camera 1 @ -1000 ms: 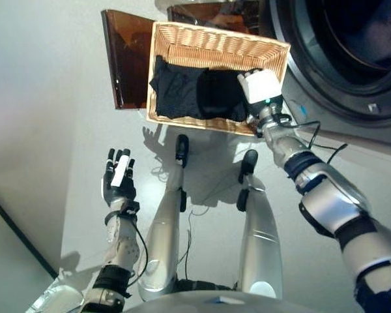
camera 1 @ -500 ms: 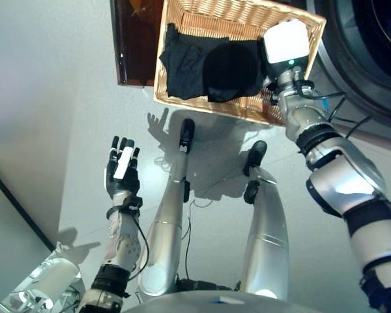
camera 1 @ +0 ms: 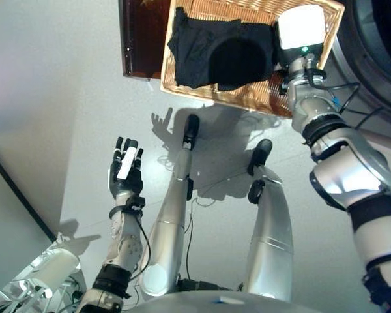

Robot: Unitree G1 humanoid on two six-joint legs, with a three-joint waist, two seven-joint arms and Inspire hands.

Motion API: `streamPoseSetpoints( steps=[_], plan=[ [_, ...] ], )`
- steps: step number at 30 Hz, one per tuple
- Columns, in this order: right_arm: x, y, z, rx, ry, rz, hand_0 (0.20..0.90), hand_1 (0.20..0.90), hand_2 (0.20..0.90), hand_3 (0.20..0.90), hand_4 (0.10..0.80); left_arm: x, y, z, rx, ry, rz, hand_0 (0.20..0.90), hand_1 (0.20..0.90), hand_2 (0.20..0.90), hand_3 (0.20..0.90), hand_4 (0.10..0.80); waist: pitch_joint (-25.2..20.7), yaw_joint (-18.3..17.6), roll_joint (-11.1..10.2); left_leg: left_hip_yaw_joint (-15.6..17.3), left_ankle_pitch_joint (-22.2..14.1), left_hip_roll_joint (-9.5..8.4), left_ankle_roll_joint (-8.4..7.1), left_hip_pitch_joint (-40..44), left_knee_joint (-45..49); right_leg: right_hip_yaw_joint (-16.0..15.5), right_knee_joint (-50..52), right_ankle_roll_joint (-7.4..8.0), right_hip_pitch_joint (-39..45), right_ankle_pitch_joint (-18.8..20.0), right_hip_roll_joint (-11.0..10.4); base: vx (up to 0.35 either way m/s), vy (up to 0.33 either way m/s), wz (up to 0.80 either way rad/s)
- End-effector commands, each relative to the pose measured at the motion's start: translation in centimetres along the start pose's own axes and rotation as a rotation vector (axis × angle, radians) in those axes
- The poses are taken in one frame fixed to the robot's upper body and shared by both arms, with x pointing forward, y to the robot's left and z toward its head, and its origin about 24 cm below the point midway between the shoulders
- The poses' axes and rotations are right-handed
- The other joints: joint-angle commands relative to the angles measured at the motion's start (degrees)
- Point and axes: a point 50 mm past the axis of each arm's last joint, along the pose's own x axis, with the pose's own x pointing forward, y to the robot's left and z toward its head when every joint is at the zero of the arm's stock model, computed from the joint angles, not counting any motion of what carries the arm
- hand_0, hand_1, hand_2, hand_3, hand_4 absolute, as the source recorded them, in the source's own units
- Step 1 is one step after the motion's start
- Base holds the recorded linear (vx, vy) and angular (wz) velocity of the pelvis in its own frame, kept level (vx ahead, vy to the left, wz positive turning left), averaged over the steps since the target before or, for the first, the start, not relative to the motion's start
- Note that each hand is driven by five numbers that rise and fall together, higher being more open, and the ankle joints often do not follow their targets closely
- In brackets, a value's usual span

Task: Pick up the clothes and place them into the washing machine

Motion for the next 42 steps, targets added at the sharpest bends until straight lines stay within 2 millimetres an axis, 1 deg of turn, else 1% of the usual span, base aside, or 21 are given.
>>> streamPoseSetpoints(
  steps=[1,8,13,18,22,25,26,27,28,29,32,33,36,39,42],
  plan=[
    [1.7,-3.0,0.1,0.027,-0.015,-0.077,0.200,0.200,0.200,0.200,0.300,0.3,-0.5,2.8,0.001,-0.137,-0.051,0.900,0.900,0.900,0.900,0.800,0.26,2.00,3.75,1.97,-0.70,-3.00,-0.63,-3.91,1.86,4.93,-14.89,3.68,3.42,7.81,-2.61,0.000,0.000,0.00],
    [1.6,-3.1,0.2,0.052,-0.010,-0.094,0.200,0.200,0.200,0.200,0.300,0.1,-0.2,2.7,-0.003,-0.138,-0.039,0.900,0.900,0.900,0.900,0.800,0.26,1.72,3.41,2.20,-0.77,-2.74,-0.60,-2.72,1.86,5.20,-15.33,3.71,4.43,7.91,-2.22,0.002,0.000,-0.02],
    [1.5,-3.2,0.4,0.095,-0.003,-0.111,0.200,0.200,0.200,0.200,0.300,0.1,0.0,2.6,0.003,-0.130,-0.028,0.900,0.900,0.900,0.900,0.800,0.26,1.36,2.95,2.99,-1.05,-2.45,-0.63,-0.88,1.86,5.34,-15.88,3.70,6.24,7.98,-2.00,0.001,-0.001,-0.01],
    [1.5,-3.6,1.2,0.154,-0.021,-0.137,0.200,0.200,0.200,0.200,0.300,0.1,0.6,2.2,0.006,-0.118,0.001,0.900,0.900,0.900,0.900,0.800,0.26,1.11,2.21,3.88,-1.18,-1.71,-0.81,1.73,1.52,5.24,-16.74,3.81,8.55,8.42,-1.64,0.000,0.000,0.00],
    [1.2,-3.5,1.7,0.243,-0.019,-0.162,0.200,0.200,0.200,0.200,0.300,0.1,1.5,1.6,0.004,-0.096,0.045,0.900,0.900,0.900,0.900,0.800,0.26,0.49,1.48,4.57,-1.49,-1.14,-0.96,4.74,1.08,5.00,-17.67,4.00,11.64,8.43,-1.78,0.026,-0.011,-0.05],
    [0.8,-3.2,2.7,0.343,-0.020,-0.160,0.200,0.200,0.200,0.200,0.300,0.0,2.2,1.1,0.010,-0.079,0.083,0.900,0.900,0.900,0.900,0.800,0.26,-0.10,0.87,5.13,-1.96,-0.90,-0.96,7.64,0.64,4.81,-18.25,4.16,14.45,8.16,-1.90,0.042,-0.006,-0.07],
    [0.7,-3.3,3.0,0.386,-0.015,-0.167,0.200,0.200,0.200,0.200,0.300,0.0,2.3,1.0,0.009,-0.074,0.089,0.900,0.900,0.900,0.900,0.800,0.26,-0.29,0.62,5.24,-2.09,-0.80,-0.95,8.29,0.60,4.77,-18.50,4.23,15.14,8.21,-1.89,0.022,-0.005,-0.06],
    [0.7,-3.4,3.0,0.386,-0.015,-0.170,0.200,0.200,0.200,0.200,0.300,0.1,2.3,1.0,0.008,-0.076,0.087,0.900,0.900,0.900,0.900,0.800,0.26,-0.21,0.61,5.25,-1.95,-0.73,-0.97,7.96,0.65,4.81,-18.60,4.22,14.86,8.47,-1.80,0.028,-0.004,-0.08],
    [0.3,-3.2,3.6,0.498,0.004,-0.172,0.200,0.200,0.200,0.200,0.300,0.0,2.7,0.8,0.005,-0.070,0.115,0.900,0.900,0.900,0.900,0.800,0.26,-0.55,0.05,5.65,-2.25,-0.48,-0.96,9.72,0.34,4.81,-19.40,4.36,16.66,8.60,-1.78,0.043,-0.001,-0.06],
    [0.1,-2.9,3.9,0.554,0.015,-0.168,0.200,0.200,0.200,0.200,0.300,-0.1,2.9,0.6,0.004,-0.063,0.125,0.900,0.900,0.900,0.900,0.800,0.26,-0.81,-0.23,5.78,-2.54,-0.50,-0.90,10.86,0.15,4.91,-19.80,4.46,17.82,8.49,-1.76,0.056,0.002,-0.10],
    [-0.3,-3.0,4.4,0.664,0.019,-0.182,0.200,0.200,0.200,0.200,0.300,-0.2,3.5,0.4,0.002,-0.053,0.157,0.900,0.900,0.900,0.900,0.800,0.26,-1.13,-1.15,6.49,-2.86,0.05,-0.87,13.13,0.03,4.63,-20.89,4.73,20.08,8.84,-1.86,0.042,-0.003,-0.11],
    [-0.6,-2.7,4.6,0.692,0.026,-0.175,0.200,0.200,0.200,0.200,0.300,-0.3,3.6,0.3,-0.002,-0.050,0.160,0.900,0.900,0.900,0.900,0.800,0.26,-1.22,-1.30,6.69,-3.04,0.05,-0.81,14.28,-0.22,4.57,-21.32,4.86,21.24,8.94,-2.01,0.056,0.003,-0.08],
    [-1.2,-2.3,4.6,0.831,0.060,-0.178,0.200,0.200,0.200,0.200,0.300,-0.4,3.6,0.0,-0.013,-0.040,0.164,0.900,0.900,0.900,0.900,0.800,0.26,-1.65,-1.28,7.06,-3.60,-0.01,-0.54,16.49,-0.21,4.58,-21.00,5.00,23.45,8.61,-2.57,0.047,0.004,-0.10],
    [-2.2,-1.7,4.7,1.056,0.119,-0.177,0.200,0.200,0.200,0.200,0.300,-0.7,3.8,-0.3,-0.022,-0.030,0.180,0.900,0.900,0.900,0.900,0.800,0.26,-2.49,-1.46,7.42,-4.69,-0.19,-0.35,18.58,0.50,4.68,-20.65,4.96,25.70,7.88,-2.90,0.054,0.009,0.02],
    [-3.3,-1.5,5.0,1.270,0.153,-0.186,0.200,0.200,0.200,0.200,0.300,-0.8,3.9,-0.4,-0.030,-0.020,0.194,0.900,0.900,0.900,0.900,0.800,0.26,-2.90,-1.77,7.72,-5.10,-0.03,-0.27,19.49,1.10,4.76,-20.74,4.93,26.67,7.78,-2.86,0.048,-0.020,-0.04]
  ],
)
